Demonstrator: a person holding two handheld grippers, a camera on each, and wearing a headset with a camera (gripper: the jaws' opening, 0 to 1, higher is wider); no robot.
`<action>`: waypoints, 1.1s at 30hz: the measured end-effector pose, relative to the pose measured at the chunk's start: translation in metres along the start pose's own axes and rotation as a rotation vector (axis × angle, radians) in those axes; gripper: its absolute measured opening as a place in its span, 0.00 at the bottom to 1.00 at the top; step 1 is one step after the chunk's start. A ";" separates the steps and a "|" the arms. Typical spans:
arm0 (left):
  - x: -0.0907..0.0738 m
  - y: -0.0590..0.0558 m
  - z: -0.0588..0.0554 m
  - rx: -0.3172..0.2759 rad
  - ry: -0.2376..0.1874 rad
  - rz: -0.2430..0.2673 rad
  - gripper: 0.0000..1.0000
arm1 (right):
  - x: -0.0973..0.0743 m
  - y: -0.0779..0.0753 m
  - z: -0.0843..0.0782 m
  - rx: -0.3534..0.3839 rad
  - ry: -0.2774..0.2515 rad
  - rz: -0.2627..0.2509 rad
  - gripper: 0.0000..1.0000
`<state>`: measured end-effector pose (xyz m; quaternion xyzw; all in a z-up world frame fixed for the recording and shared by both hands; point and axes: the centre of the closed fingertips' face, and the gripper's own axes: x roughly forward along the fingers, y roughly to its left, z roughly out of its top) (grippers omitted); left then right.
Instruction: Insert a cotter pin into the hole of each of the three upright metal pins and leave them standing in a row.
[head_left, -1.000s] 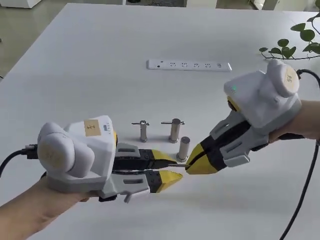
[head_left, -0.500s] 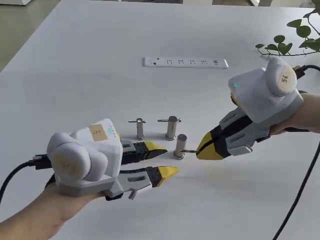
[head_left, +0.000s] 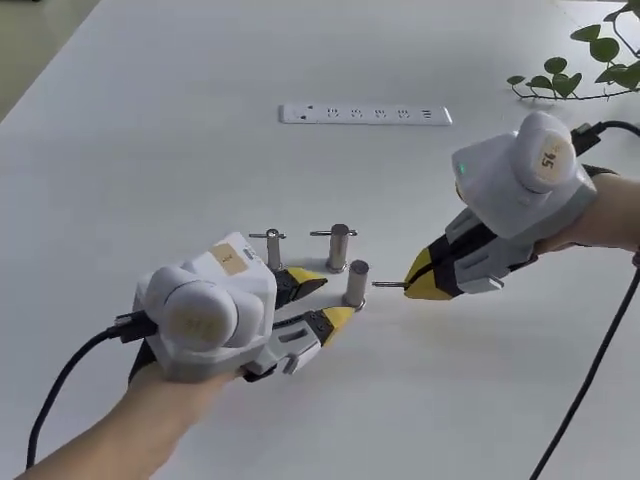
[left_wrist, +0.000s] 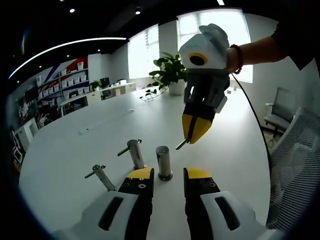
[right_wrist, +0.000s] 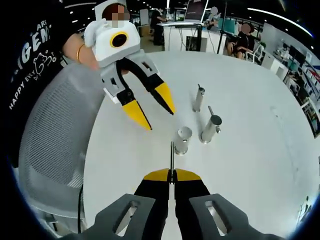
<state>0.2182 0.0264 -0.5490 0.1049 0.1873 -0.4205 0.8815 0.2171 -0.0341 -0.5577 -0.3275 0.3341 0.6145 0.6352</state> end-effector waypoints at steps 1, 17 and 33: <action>0.002 0.001 0.000 -0.009 0.000 0.006 0.22 | 0.000 -0.002 -0.001 0.004 0.000 -0.003 0.00; 0.032 0.005 -0.008 -0.108 0.017 0.028 0.20 | 0.004 -0.012 -0.003 -0.003 -0.009 -0.004 0.00; 0.047 0.009 -0.015 -0.113 0.046 0.045 0.12 | 0.008 -0.014 0.001 -0.025 -0.024 0.011 0.00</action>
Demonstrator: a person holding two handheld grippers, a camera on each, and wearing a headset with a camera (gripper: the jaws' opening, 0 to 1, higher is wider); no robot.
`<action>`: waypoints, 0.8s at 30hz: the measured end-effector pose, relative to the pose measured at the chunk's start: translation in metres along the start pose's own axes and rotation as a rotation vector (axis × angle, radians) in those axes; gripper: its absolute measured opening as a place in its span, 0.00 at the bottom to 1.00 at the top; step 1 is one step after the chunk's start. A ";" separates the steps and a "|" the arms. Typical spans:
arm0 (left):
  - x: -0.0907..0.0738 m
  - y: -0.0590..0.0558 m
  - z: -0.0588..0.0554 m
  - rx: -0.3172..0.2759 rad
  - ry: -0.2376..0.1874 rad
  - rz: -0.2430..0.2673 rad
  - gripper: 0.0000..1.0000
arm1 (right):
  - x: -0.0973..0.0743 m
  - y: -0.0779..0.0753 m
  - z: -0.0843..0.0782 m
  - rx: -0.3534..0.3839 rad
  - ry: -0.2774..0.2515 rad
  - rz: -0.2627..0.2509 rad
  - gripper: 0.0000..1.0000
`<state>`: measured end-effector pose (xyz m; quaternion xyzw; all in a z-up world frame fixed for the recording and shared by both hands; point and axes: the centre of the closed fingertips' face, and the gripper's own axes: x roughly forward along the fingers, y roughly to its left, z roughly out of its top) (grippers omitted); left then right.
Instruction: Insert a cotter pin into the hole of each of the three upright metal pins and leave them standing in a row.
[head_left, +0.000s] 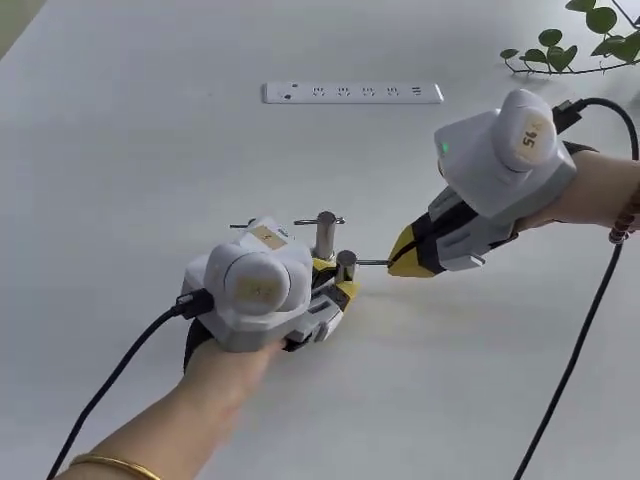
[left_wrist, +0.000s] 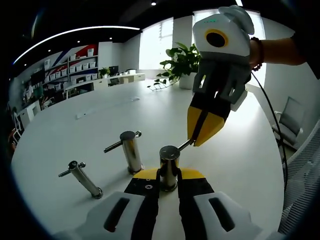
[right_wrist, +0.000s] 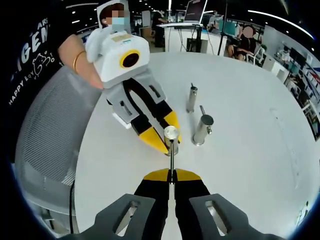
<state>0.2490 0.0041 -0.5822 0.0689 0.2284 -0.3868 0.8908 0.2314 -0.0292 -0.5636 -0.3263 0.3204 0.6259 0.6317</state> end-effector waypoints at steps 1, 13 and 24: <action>0.000 0.000 0.000 -0.006 0.000 -0.002 0.12 | 0.000 0.000 0.000 0.002 -0.001 0.001 0.00; 0.002 0.000 0.000 0.007 0.003 -0.018 0.11 | 0.001 0.000 0.008 -0.028 -0.013 0.007 0.00; 0.004 -0.001 -0.001 -0.003 -0.007 -0.028 0.11 | 0.008 -0.003 0.014 -0.059 -0.023 0.016 0.00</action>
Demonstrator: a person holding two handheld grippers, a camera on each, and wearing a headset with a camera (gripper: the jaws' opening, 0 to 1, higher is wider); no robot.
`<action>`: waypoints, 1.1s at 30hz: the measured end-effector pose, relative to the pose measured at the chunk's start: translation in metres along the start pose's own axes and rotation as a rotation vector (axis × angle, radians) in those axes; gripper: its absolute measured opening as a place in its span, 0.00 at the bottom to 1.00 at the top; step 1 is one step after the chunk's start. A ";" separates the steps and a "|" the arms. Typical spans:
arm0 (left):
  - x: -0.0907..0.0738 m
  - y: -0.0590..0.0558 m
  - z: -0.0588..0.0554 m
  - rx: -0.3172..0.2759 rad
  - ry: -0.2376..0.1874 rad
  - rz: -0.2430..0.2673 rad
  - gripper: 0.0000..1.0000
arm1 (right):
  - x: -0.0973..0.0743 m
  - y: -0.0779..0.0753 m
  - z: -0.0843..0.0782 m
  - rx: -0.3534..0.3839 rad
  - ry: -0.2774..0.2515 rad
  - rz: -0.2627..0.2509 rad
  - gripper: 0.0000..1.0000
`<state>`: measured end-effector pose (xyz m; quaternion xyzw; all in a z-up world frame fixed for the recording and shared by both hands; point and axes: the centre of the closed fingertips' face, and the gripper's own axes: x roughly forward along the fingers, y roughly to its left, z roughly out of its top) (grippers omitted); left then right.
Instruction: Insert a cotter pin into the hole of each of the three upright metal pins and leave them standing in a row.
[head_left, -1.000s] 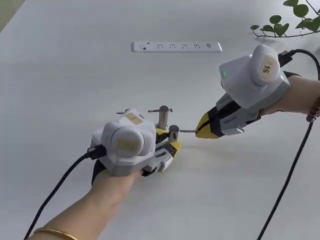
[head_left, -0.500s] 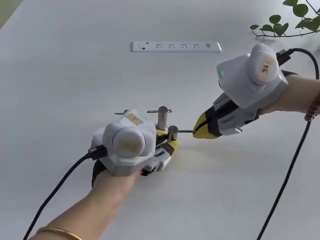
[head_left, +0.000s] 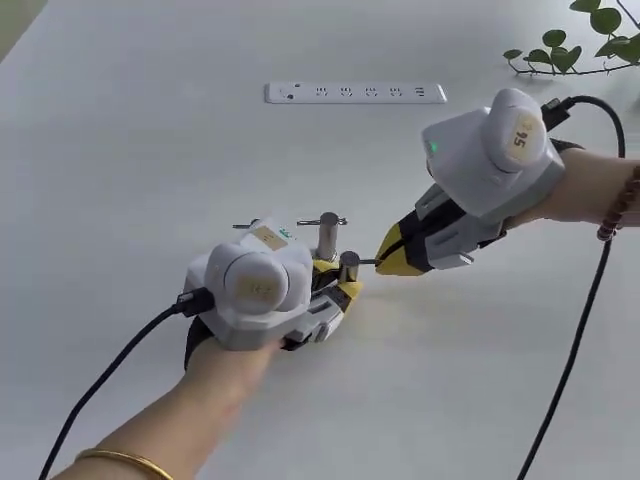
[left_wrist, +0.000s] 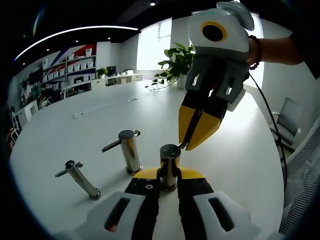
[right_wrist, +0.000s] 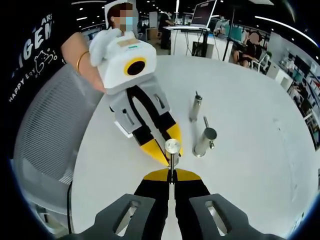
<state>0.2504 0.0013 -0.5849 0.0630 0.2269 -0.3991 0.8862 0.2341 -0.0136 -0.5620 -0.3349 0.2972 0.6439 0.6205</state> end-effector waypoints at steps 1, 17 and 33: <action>0.000 0.000 0.000 0.001 -0.001 0.001 0.11 | 0.001 0.000 0.002 -0.002 -0.002 0.000 0.00; 0.000 0.000 -0.001 -0.035 -0.027 0.016 0.11 | 0.009 0.002 0.011 -0.009 -0.009 -0.009 0.00; 0.001 0.000 -0.003 -0.037 -0.020 0.017 0.11 | -0.010 -0.001 0.007 0.032 0.001 -0.070 0.03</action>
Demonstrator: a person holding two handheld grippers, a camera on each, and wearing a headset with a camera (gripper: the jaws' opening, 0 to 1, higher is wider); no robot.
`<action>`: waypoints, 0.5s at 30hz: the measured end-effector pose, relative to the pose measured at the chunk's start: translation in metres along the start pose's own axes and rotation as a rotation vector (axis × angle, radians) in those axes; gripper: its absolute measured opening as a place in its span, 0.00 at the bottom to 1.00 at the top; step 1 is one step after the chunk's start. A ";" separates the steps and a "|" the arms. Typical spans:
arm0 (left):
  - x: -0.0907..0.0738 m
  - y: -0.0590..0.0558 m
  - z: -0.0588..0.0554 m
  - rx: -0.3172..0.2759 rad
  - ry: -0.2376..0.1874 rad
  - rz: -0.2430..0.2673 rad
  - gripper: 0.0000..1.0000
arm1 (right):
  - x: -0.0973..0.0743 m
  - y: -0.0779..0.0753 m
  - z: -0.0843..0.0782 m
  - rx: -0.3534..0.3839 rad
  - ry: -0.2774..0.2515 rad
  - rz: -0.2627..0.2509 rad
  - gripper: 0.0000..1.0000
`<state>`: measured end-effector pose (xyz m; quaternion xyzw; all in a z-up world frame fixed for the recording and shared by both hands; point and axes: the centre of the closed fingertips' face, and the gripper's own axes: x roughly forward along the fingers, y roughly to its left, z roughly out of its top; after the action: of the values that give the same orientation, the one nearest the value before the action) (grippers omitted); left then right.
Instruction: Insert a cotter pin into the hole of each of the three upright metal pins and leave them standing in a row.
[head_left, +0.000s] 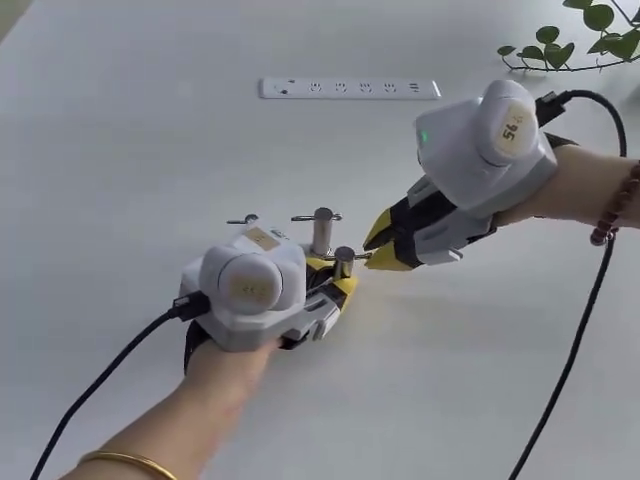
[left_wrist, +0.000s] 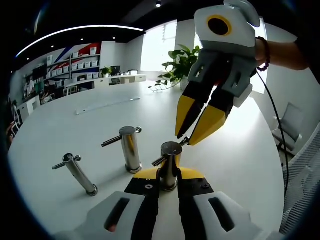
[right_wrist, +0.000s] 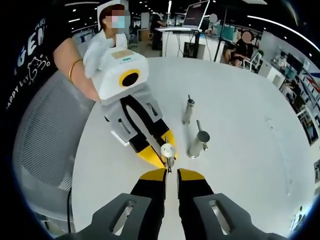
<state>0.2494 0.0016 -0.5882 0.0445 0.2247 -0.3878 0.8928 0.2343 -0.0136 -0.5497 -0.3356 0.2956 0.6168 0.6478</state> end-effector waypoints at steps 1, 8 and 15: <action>0.000 0.000 0.000 -0.003 0.000 0.000 0.11 | 0.000 0.001 0.000 -0.008 0.002 -0.002 0.02; 0.001 0.000 -0.001 -0.010 -0.001 -0.003 0.12 | 0.004 0.003 0.001 -0.025 0.002 0.006 0.00; 0.001 0.000 -0.002 -0.024 -0.002 -0.005 0.12 | 0.007 0.003 0.006 -0.025 -0.007 0.010 0.00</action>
<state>0.2495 0.0014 -0.5900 0.0330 0.2286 -0.3876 0.8924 0.2317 -0.0050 -0.5517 -0.3399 0.2870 0.6250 0.6414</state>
